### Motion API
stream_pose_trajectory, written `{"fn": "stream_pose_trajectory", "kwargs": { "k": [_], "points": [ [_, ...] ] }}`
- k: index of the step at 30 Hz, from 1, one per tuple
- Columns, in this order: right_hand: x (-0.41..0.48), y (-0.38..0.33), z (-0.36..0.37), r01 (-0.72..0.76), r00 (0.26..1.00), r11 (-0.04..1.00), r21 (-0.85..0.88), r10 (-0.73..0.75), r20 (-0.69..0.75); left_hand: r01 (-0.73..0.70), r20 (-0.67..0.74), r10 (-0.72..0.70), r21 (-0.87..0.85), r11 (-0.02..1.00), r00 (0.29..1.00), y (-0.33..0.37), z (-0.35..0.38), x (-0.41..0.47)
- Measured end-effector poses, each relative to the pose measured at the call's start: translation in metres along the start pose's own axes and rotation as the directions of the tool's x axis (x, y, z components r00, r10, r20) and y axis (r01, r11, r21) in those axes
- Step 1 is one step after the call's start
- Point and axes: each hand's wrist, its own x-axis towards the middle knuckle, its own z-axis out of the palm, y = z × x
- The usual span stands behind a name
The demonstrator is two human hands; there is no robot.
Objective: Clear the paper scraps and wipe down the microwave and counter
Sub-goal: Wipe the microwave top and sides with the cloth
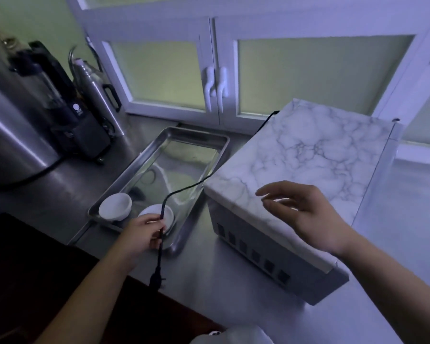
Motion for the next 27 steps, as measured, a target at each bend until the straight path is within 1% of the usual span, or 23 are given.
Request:
{"fn": "stream_pose_trajectory", "kwargs": {
  "k": [2, 4, 6, 10, 13, 15, 17, 18, 19, 21, 22, 23, 25, 27],
  "points": [
    [0.009, 0.004, -0.016, 0.005, 0.999, 0.999, -0.047, -0.007, -0.031, 0.024, 0.074, -0.015, -0.115, 0.993, 0.997, 0.013, 0.022, -0.010],
    [0.025, 0.009, -0.037, -0.010, 0.997, 0.995, -0.103, 0.002, -0.077, 0.052, 0.108, -0.028, -0.232, 0.971, 0.994, 0.027, 0.050, -0.020],
    [0.045, 0.017, -0.060, -0.050, 0.993, 0.980, -0.192, 0.027, -0.118, 0.015, 0.113, 0.018, -0.284, 0.959, 0.993, 0.039, 0.080, -0.031],
    [0.080, 0.050, -0.109, -0.180, 0.970, 0.889, -0.421, 0.090, -0.225, -0.202, 0.016, 0.212, -0.231, 0.952, 0.977, 0.051, 0.121, -0.056],
    [0.105, 0.073, -0.153, -0.310, 0.933, 0.806, -0.504, 0.157, -0.324, -0.318, -0.042, 0.315, -0.123, 0.940, 0.948, 0.055, 0.147, -0.068],
    [0.123, 0.085, -0.186, -0.421, 0.892, 0.710, -0.564, 0.210, -0.401, -0.349, -0.062, 0.345, -0.100, 0.932, 0.937, 0.060, 0.164, -0.072],
    [0.136, 0.095, -0.215, -0.536, 0.839, 0.574, -0.619, 0.279, -0.468, -0.370, -0.065, 0.365, -0.085, 0.925, 0.929, 0.064, 0.174, -0.073],
    [0.140, 0.101, -0.227, -0.578, 0.814, 0.525, -0.625, 0.314, -0.489, -0.365, -0.067, 0.360, -0.102, 0.925, 0.931, 0.066, 0.176, -0.072],
    [0.143, 0.109, -0.237, -0.611, 0.791, 0.498, -0.615, 0.348, -0.504, -0.348, -0.070, 0.342, -0.128, 0.929, 0.937, 0.067, 0.178, -0.069],
    [0.146, 0.123, -0.250, -0.666, 0.745, 0.472, -0.577, 0.402, -0.532, -0.287, -0.066, 0.279, -0.168, 0.943, 0.958, 0.066, 0.184, -0.065],
    [0.147, 0.129, -0.254, -0.684, 0.729, 0.458, -0.568, 0.406, -0.551, -0.250, -0.052, 0.244, -0.178, 0.952, 0.968, 0.065, 0.187, -0.064],
    [0.149, 0.135, -0.257, -0.689, 0.725, 0.447, -0.571, 0.392, -0.567, -0.215, -0.035, 0.213, -0.188, 0.958, 0.976, 0.063, 0.190, -0.064],
    [0.153, 0.144, -0.263, -0.673, 0.738, 0.436, -0.598, 0.352, -0.575, -0.174, -0.013, 0.175, -0.186, 0.967, 0.984, 0.061, 0.196, -0.066],
    [0.158, 0.153, -0.270, -0.661, 0.750, 0.417, -0.624, 0.347, -0.563, -0.177, -0.015, 0.177, -0.179, 0.968, 0.984, 0.061, 0.200, -0.067]
  ]
}}
